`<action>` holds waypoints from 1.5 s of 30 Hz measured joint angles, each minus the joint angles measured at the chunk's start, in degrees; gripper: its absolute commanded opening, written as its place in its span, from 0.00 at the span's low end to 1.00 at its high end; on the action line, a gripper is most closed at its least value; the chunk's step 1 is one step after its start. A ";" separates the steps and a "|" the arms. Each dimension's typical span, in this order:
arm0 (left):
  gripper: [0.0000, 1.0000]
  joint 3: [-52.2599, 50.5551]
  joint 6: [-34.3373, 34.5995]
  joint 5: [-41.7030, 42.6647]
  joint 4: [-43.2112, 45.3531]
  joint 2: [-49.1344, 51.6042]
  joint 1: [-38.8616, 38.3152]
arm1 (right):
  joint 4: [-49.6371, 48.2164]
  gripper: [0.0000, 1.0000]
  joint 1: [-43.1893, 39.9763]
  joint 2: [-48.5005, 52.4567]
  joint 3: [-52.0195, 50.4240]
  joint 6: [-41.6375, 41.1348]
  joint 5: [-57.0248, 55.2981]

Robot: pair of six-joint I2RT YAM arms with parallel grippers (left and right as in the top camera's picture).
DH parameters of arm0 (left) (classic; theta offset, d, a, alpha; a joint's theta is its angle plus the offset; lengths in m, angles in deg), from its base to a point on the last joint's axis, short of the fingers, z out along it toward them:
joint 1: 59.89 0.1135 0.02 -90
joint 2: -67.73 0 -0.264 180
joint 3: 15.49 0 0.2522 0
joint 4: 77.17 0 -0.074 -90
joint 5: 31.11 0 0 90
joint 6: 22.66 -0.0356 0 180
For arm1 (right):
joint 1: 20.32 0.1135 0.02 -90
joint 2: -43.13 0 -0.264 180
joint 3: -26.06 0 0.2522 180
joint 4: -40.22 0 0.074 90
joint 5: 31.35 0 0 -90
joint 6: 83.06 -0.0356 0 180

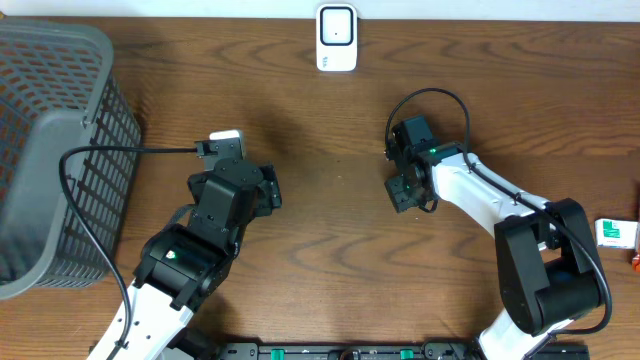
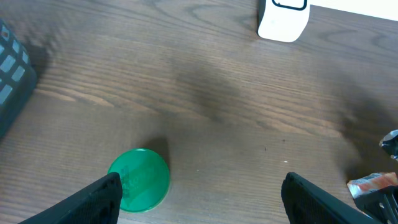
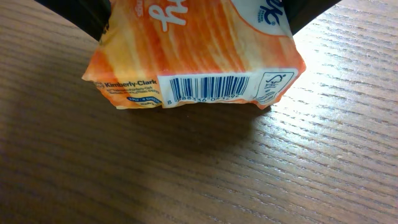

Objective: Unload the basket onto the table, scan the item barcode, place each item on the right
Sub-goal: 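Move the right gripper to the orange tissue pack and grasp it, then lift the tissue pack with the right gripper and turn barcode forward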

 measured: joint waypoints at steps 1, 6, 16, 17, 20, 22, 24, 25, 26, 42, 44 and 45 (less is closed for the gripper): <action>0.83 0.00 0.00 0.00 0.00 0.00 0.00 | 0.00 0.59 0.00 0.00 0.02 0.00 0.26; 0.83 0.00 0.00 0.00 0.00 0.00 0.00 | 0.02 0.57 -0.26 0.00 0.74 0.02 4.20; 0.83 0.00 0.02 0.00 0.00 0.00 0.00 | -0.20 0.51 -0.33 -1.84 9.42 5.42 23.93; 0.83 0.00 0.00 0.00 0.00 0.00 0.00 | -0.26 0.51 -0.42 -2.16 10.08 6.60 26.51; 0.83 0.00 0.00 0.00 0.00 0.00 0.00 | -0.42 0.51 -0.96 -2.80 10.99 11.06 35.95; 0.83 0.00 0.02 0.00 -0.02 0.00 0.00 | -0.33 0.52 -1.99 -2.84 10.99 14.36 42.36; 0.83 0.00 0.00 0.00 -0.02 0.00 0.00 | -0.94 0.53 -3.43 -2.84 10.99 18.01 48.94; 0.83 0.00 0.00 0.00 -0.02 0.00 0.00 | -2.12 0.53 -4.22 -2.84 10.99 19.52 52.09; 0.83 0.00 0.00 0.00 0.00 0.00 0.00 | -3.41 0.53 -4.83 -2.84 10.99 20.59 54.58; 0.83 0.00 0.00 0.00 0.00 0.00 0.00 | -22.95 0.55 -8.70 -2.84 11.02 35.87 78.73; 0.83 0.00 0.00 0.00 0.00 0.00 0.00 | -25.70 0.56 -8.70 -2.84 11.02 36.70 79.23; 0.83 0.00 0.00 0.00 0.00 0.00 0.00 | -26.53 0.57 -8.68 -2.84 11.02 36.85 79.60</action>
